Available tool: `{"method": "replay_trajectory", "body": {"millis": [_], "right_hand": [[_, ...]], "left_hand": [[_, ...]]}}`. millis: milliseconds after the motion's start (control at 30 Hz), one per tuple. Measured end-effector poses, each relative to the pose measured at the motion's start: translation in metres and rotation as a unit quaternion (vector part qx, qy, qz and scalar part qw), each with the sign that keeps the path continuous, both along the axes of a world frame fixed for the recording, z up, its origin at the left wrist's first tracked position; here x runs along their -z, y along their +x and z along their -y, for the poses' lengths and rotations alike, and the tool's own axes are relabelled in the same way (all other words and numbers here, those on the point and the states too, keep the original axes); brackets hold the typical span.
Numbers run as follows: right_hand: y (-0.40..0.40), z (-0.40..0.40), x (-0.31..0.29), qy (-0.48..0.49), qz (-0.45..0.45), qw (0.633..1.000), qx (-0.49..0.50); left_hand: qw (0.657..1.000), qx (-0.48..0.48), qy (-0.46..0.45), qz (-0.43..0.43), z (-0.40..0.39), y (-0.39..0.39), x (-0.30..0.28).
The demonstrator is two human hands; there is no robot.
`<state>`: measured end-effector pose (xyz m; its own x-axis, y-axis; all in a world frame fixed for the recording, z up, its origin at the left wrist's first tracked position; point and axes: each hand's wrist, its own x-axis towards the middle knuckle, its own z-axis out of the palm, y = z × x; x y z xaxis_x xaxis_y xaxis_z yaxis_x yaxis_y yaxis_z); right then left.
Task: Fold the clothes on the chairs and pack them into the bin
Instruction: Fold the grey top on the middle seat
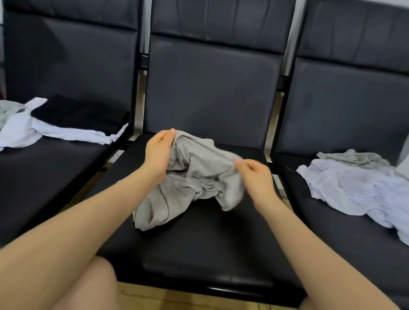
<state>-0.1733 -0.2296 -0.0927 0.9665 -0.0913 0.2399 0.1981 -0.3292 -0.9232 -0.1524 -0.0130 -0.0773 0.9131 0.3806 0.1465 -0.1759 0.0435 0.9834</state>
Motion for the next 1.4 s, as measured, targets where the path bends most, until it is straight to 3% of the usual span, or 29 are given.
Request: {"method": "replay_trajectory", "body": {"millis": [33,100,300,400,467,567,633,700,767,867,967,1067,1200,1267,1333,1400], "right_hand": [[0.0,0.006,-0.006,0.084,-0.017,0.996,0.015],[0.0,0.016,-0.014,0.15,-0.037,0.987,0.031],[-0.007,0.026,-0.025,0.116,0.036,0.992,0.032],[-0.012,0.03,-0.018,-0.007,0.055,0.998,-0.01],[-0.019,0.033,-0.01,-0.1,0.061,0.991,-0.066],[-0.027,0.042,0.002,-0.181,0.022,0.971,-0.157],[-0.033,0.05,0.006,-0.201,-0.072,0.949,-0.231],[-0.04,0.057,0.009,-0.234,-0.151,0.92,-0.274],[-0.043,0.062,0.008,-0.225,-0.141,0.932,-0.245],[-0.038,0.071,0.006,-0.117,-0.088,0.983,-0.114],[-0.033,0.083,0.009,-0.166,-0.119,0.979,-0.026],[-0.035,0.086,0.017,-0.261,-0.203,0.941,-0.067],[-0.035,0.078,0.021,-0.334,-0.18,0.919,-0.109],[-0.035,0.073,0.023,-0.367,-0.168,0.909,-0.107],[-0.034,0.068,0.023,-0.34,-0.144,0.925,-0.085],[-0.029,0.069,0.019,-0.273,-0.1,0.956,-0.028]], "left_hand": [[1.0,-0.006,-0.001,0.003,-0.002,-0.002,-0.003],[1.0,-0.003,0.018,0.013,-0.004,-0.006,-0.009],[0.994,0.02,0.091,0.048,0.002,-0.019,-0.024],[0.981,0.052,0.182,0.042,0.0,-0.023,-0.023],[0.95,0.11,0.292,0.018,-0.003,-0.027,-0.012],[0.866,0.226,0.44,-0.077,-0.014,-0.034,0.012],[0.823,0.263,0.481,-0.149,-0.019,-0.039,0.025],[0.819,0.248,0.488,-0.173,-0.019,-0.041,0.032],[0.827,0.214,0.497,-0.154,-0.016,-0.045,0.032],[0.84,0.144,0.521,-0.049,-0.007,-0.049,0.03],[0.842,0.08,0.53,0.053,0.009,-0.047,0.025],[0.801,0.073,0.585,0.107,0.03,-0.043,0.024],[0.699,0.079,0.709,0.044,0.052,-0.031,0.03],[0.676,0.066,0.733,0.034,0.056,-0.026,0.03],[0.695,0.056,0.716,0.041,0.056,-0.022,0.028],[0.747,0.058,0.66,0.053,0.052,-0.021,0.023]]}}
